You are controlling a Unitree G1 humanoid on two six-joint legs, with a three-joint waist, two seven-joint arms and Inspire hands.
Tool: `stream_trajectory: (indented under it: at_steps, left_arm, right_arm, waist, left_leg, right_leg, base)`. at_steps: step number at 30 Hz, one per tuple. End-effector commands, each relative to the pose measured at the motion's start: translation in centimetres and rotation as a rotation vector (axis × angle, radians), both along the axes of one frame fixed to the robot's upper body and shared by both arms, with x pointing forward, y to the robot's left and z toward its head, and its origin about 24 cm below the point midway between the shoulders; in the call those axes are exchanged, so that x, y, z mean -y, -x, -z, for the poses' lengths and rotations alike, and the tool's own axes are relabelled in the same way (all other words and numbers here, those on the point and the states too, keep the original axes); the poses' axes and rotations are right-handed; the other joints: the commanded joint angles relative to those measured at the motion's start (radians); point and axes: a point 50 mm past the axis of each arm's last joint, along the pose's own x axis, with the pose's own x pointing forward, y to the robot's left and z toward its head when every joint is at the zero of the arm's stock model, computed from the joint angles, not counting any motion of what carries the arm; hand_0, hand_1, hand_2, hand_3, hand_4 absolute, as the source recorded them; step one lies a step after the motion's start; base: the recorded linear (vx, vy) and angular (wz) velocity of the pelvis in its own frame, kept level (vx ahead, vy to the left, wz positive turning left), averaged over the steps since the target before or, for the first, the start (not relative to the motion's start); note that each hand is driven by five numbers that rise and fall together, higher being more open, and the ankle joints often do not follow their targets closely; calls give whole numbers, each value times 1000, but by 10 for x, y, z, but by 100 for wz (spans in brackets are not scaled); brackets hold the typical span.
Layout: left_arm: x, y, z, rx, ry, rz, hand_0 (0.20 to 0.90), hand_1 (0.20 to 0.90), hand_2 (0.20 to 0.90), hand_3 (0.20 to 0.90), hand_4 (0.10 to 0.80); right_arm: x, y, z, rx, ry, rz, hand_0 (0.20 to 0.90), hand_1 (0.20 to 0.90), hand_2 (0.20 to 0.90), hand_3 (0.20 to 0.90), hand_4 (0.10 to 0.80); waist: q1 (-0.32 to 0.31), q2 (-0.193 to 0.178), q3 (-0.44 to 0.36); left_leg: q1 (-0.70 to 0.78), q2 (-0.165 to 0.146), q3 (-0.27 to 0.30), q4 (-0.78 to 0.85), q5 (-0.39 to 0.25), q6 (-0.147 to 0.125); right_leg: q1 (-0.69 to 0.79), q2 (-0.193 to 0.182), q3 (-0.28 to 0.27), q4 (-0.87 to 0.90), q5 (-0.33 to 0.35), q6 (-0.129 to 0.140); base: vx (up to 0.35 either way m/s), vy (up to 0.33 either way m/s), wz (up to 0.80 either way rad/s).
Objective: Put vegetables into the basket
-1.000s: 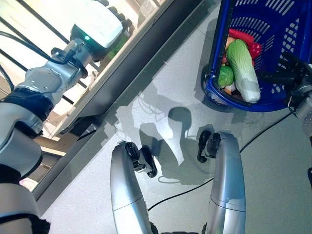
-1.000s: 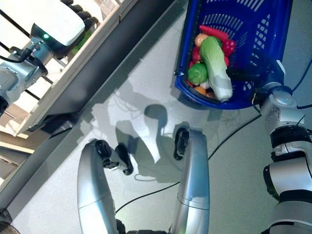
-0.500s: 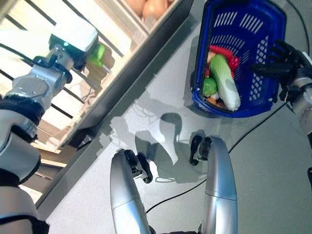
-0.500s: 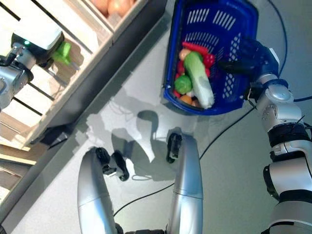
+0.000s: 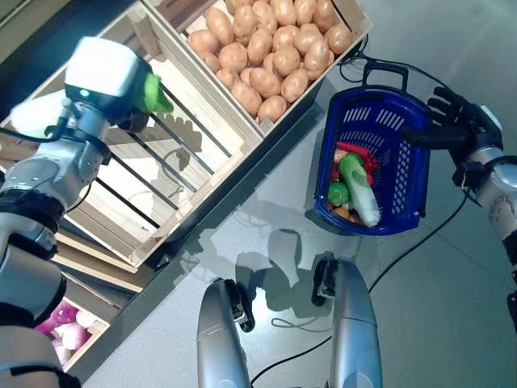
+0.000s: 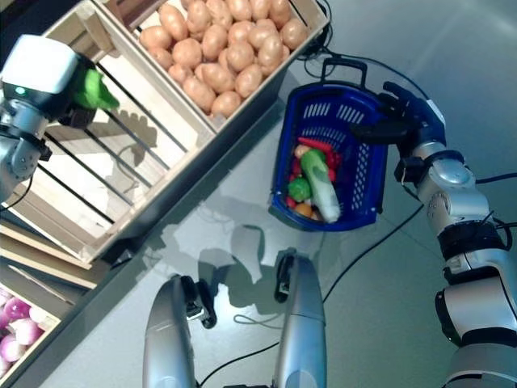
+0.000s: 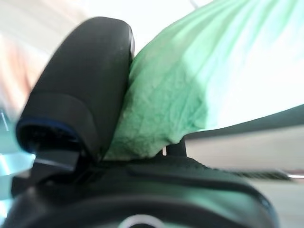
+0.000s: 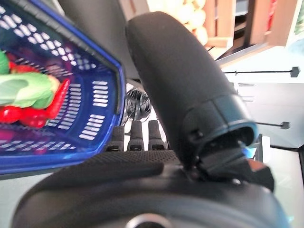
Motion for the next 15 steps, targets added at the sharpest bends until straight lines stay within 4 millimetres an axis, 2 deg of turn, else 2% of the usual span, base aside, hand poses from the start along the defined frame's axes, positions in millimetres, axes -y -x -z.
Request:
stream_trajectory:
  at_steps: [1,8,12,15]
  left_arm:
    - [-4,10,-5,95,370,160,300,300,300,300,400]
    - [17,4,21,2,830,471,300,300,300,300,400]
    - [29,2,44,-58,1016,598,300,300,300,300,400]
    - [39,3,65,-94,1193,706,300,300,300,300,400]
  right_arm:
    - [-20,3,5,106,7,-108,900,900,900,900,800]
    - [-68,-5,36,10,-14,-307,900,900,900,900,800]
    - [-101,-4,58,-113,-53,-471,900,900,900,900,800]
    - [-126,0,76,-237,-160,-643,900,900,900,900,800]
  waist:
    - [8,0,-179]
    - [21,-17,-220]
    - [25,-23,-280]
    - [33,-29,-336]
  left_leg:
    - [98,-30,53,-156,-6,68]
    - [344,-70,79,-422,98,62]
    - [486,-90,113,-603,176,52]
    - [620,-120,133,-795,259,44]
  right_leg:
    - [202,-13,18,-184,-4,-10]
    - [451,27,-26,-447,72,11]
    - [597,84,-41,-644,127,22]
    - [739,121,-58,-840,195,34]
  base:
    - [29,-40,6]
    - [68,-43,7]
    - [143,-61,-9]
    - [203,-57,-10]
